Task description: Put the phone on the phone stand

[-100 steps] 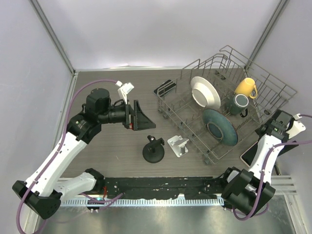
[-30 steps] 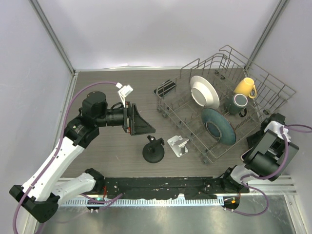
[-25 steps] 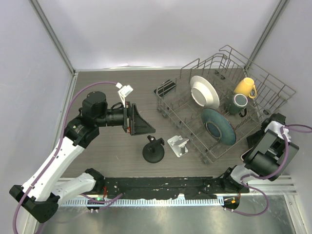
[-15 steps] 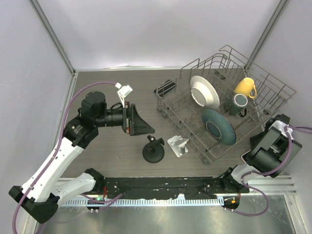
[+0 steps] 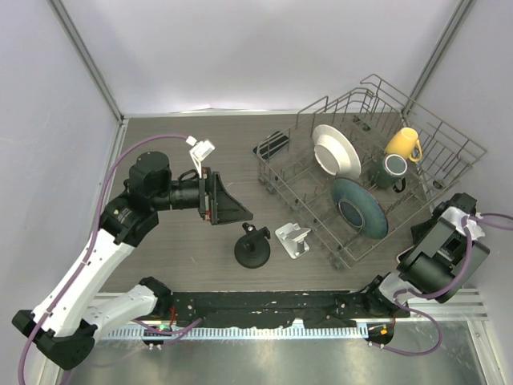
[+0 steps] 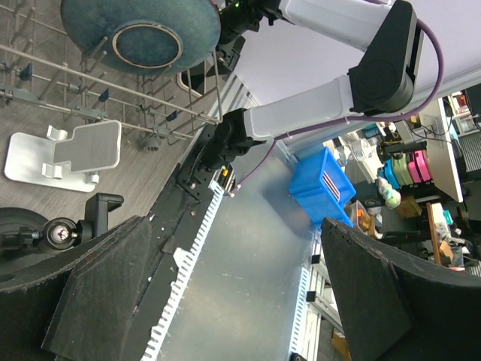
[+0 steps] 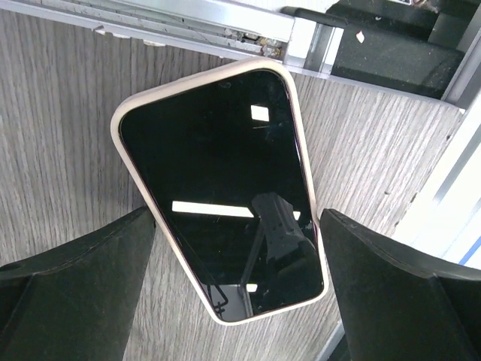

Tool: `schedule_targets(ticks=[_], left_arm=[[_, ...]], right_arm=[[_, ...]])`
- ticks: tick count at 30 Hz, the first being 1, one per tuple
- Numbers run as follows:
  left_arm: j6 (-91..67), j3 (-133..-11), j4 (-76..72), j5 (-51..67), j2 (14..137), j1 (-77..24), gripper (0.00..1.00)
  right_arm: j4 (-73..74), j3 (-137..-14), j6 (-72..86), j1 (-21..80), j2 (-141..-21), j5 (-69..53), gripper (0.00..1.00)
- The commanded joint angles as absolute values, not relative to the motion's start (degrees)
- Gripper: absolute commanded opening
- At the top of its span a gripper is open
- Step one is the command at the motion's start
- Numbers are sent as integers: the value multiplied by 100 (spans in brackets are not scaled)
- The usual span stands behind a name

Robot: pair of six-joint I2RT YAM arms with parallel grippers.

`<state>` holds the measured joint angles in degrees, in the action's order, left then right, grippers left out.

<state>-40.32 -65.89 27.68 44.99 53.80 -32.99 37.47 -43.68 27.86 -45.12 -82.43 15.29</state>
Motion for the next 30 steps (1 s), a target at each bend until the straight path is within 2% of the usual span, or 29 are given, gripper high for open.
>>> schedule_targets(ticks=[1, 11, 21, 26, 30], left_arm=[[-4034, -6820, 2680, 4474, 5089, -3305, 100], [-4025, -6794, 2672, 4412, 5010, -3278, 100], [-4025, -6750, 2663, 4403, 4948, -3252, 100], [-4034, -6741, 2689, 4430, 4948, -3234, 100], [-4025, -6776, 2698, 4447, 4957, -3234, 100]], right_arm=[[3068, -3930, 3102, -4526, -8121, 1283, 95], [2944, -3788, 3190, -4430, -8104, 1125, 96], [2970, -3885, 3129, -4087, -8384, 1169, 91], [2918, -3911, 3041, -4087, -8569, 994, 85], [2909, -3955, 2979, -4087, -8736, 826, 91]])
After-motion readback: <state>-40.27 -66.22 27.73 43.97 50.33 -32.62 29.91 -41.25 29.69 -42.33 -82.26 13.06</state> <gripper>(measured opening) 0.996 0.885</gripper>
